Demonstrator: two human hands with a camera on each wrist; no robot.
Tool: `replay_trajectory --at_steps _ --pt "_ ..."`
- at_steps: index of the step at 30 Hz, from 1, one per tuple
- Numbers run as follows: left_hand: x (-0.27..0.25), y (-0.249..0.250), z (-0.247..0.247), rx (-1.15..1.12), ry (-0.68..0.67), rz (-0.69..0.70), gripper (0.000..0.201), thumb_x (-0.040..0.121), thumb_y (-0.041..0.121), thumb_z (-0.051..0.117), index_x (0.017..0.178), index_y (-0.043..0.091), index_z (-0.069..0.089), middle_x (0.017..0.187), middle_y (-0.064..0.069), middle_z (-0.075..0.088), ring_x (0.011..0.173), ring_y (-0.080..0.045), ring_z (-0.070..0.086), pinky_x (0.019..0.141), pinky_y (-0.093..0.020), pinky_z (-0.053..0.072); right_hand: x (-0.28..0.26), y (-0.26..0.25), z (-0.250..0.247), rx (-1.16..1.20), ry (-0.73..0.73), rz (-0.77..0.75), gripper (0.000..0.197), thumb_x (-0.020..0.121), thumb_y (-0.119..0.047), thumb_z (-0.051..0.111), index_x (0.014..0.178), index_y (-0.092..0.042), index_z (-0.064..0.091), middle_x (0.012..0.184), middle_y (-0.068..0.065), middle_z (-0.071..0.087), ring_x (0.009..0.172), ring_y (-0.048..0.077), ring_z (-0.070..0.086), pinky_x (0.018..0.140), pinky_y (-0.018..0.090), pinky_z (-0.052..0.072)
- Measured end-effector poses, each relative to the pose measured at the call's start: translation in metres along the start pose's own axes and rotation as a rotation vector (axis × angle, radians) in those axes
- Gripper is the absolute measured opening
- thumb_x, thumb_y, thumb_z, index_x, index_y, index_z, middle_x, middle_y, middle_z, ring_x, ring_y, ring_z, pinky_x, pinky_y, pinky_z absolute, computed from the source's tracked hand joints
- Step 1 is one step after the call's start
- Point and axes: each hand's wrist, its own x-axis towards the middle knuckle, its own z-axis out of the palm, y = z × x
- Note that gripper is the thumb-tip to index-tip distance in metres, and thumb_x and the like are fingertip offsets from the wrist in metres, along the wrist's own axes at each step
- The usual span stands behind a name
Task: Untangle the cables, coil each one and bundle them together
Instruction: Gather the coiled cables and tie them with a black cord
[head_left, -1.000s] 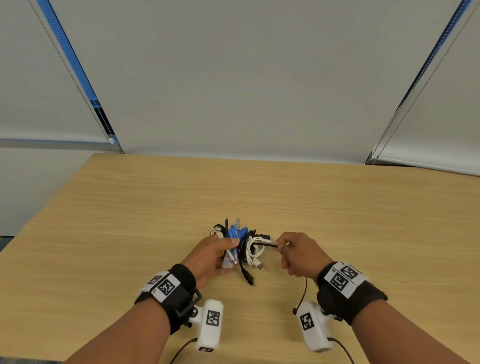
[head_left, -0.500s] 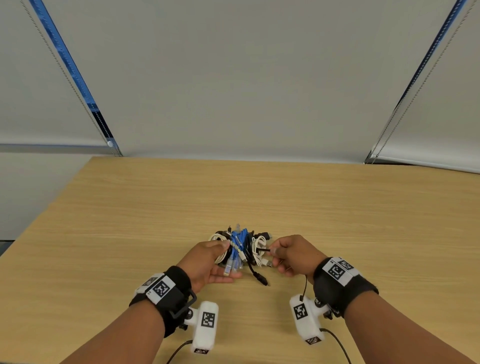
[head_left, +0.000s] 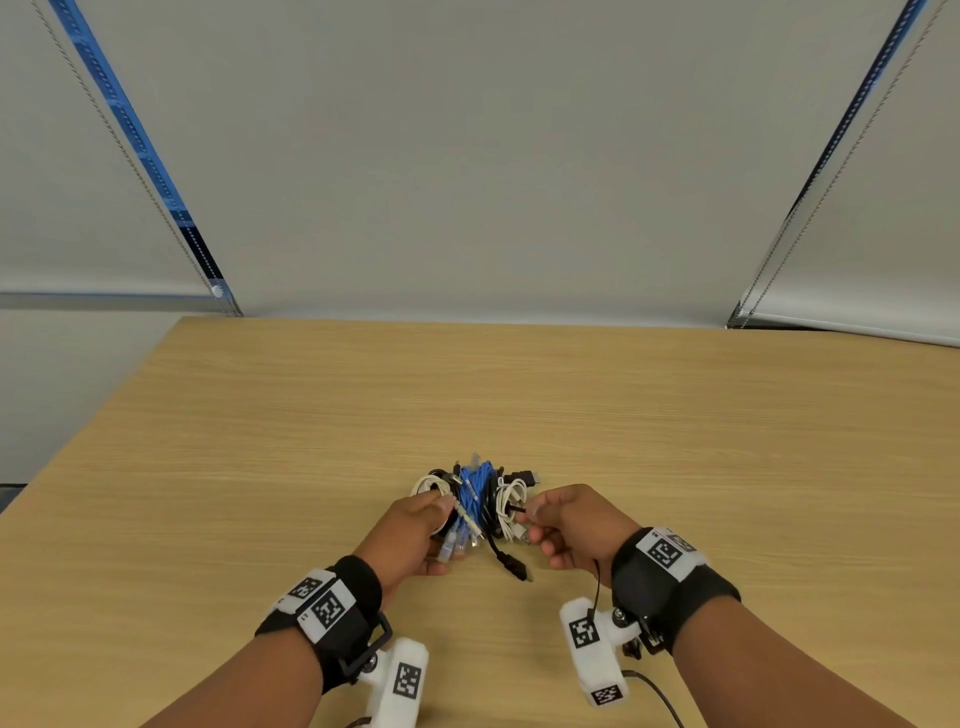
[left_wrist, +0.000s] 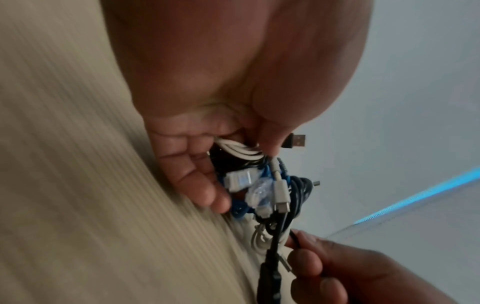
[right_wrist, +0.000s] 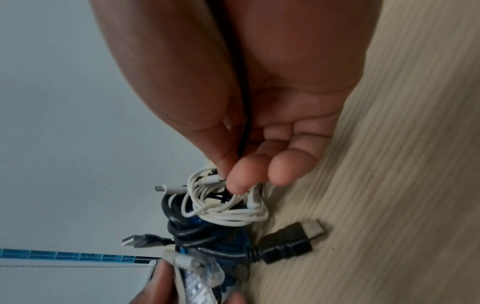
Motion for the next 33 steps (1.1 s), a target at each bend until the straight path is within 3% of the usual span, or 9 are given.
replay_trajectory --at_steps 5,7,11,14,19,22,25,29,33 --pt "0.0 -0.002 0.001 0.206 0.048 0.146 0.037 0.109 0.021 0.039 0.097 -0.008 0.059 0.1 -0.037 0.061 0.084 -0.025 0.053 0.08 -0.035 0.041 0.0 0.003 0.0 0.006 -0.003 -0.001 0.02 0.101 -0.008 0.053 0.107 0.002 0.07 0.066 0.003 0.064 0.05 0.011 0.053 0.048 0.024 0.047" --pt "-0.001 -0.001 0.002 0.264 0.072 0.185 0.036 0.108 0.02 0.04 0.079 0.003 0.054 0.081 -0.025 0.056 0.077 -0.024 0.048 0.074 -0.034 0.036 -0.001 0.003 0.0 0.007 0.002 -0.003 0.02 0.101 -0.008 0.054 0.107 0.002 0.07 0.066 0.003 0.064 0.049 0.011 0.053 0.047 0.024 0.047" --pt "0.002 -0.002 -0.002 0.359 0.142 0.222 0.037 0.106 0.022 0.043 0.073 0.013 0.056 0.075 -0.013 0.057 0.072 -0.022 0.049 0.072 -0.035 0.035 -0.003 0.004 0.0 0.0 -0.002 0.003 0.02 0.101 -0.009 0.055 0.108 0.002 0.069 0.067 0.004 0.064 0.05 0.011 0.053 0.048 0.024 0.047" --pt "0.002 -0.002 -0.002 0.374 0.256 0.321 0.041 0.105 0.019 0.043 0.064 0.016 0.043 0.062 -0.004 0.042 0.061 -0.016 0.037 0.062 -0.035 0.028 -0.004 0.004 0.002 -0.002 -0.012 0.005 0.02 0.101 -0.009 0.055 0.109 0.003 0.069 0.068 0.004 0.064 0.051 0.011 0.052 0.049 0.024 0.047" --pt "0.008 -0.01 -0.003 0.414 0.334 0.406 0.04 0.103 0.012 0.044 0.063 0.012 0.044 0.057 -0.002 0.044 0.052 -0.009 0.036 0.055 -0.029 0.031 -0.005 0.005 0.002 -0.005 -0.025 -0.004 0.018 0.101 -0.01 0.054 0.102 -0.003 0.071 0.068 0.004 0.064 0.051 0.011 0.053 0.049 0.024 0.048" --pt "0.01 -0.013 -0.008 0.324 0.34 0.391 0.031 0.1 0.016 0.057 0.07 0.009 0.064 0.069 -0.008 0.066 0.066 -0.024 0.058 0.067 -0.038 0.049 -0.004 0.005 0.003 -0.012 -0.028 -0.009 0.019 0.101 -0.01 0.054 0.097 -0.005 0.072 0.07 0.005 0.066 0.052 0.012 0.054 0.049 0.025 0.048" --pt "0.01 -0.013 -0.014 0.168 0.277 0.354 0.028 0.097 0.016 0.061 0.071 0.013 0.071 0.07 0.001 0.067 0.07 -0.012 0.059 0.076 -0.034 0.049 -0.003 0.004 0.004 -0.024 -0.042 -0.009 0.018 0.101 -0.009 0.054 0.096 -0.006 0.072 0.072 0.006 0.068 0.052 0.012 0.056 0.049 0.025 0.049" --pt "0.009 -0.01 -0.018 0.076 0.211 0.293 0.033 0.098 0.0 0.05 0.094 0.015 0.079 0.098 -0.008 0.077 0.098 -0.031 0.069 0.098 -0.049 0.053 -0.001 0.001 0.004 -0.027 -0.042 -0.003 0.014 0.1 -0.009 0.056 0.096 -0.007 0.07 0.075 0.008 0.072 0.051 0.012 0.058 0.047 0.024 0.049" --pt "0.011 -0.008 -0.018 0.204 0.232 0.338 0.024 0.098 0.003 0.057 0.091 0.016 0.075 0.09 -0.011 0.074 0.091 -0.035 0.066 0.091 -0.048 0.053 -0.001 -0.002 0.002 -0.066 -0.045 0.016 0.011 0.098 -0.013 0.06 0.1 -0.008 0.07 0.077 0.008 0.073 0.052 0.012 0.059 0.048 0.025 0.05"
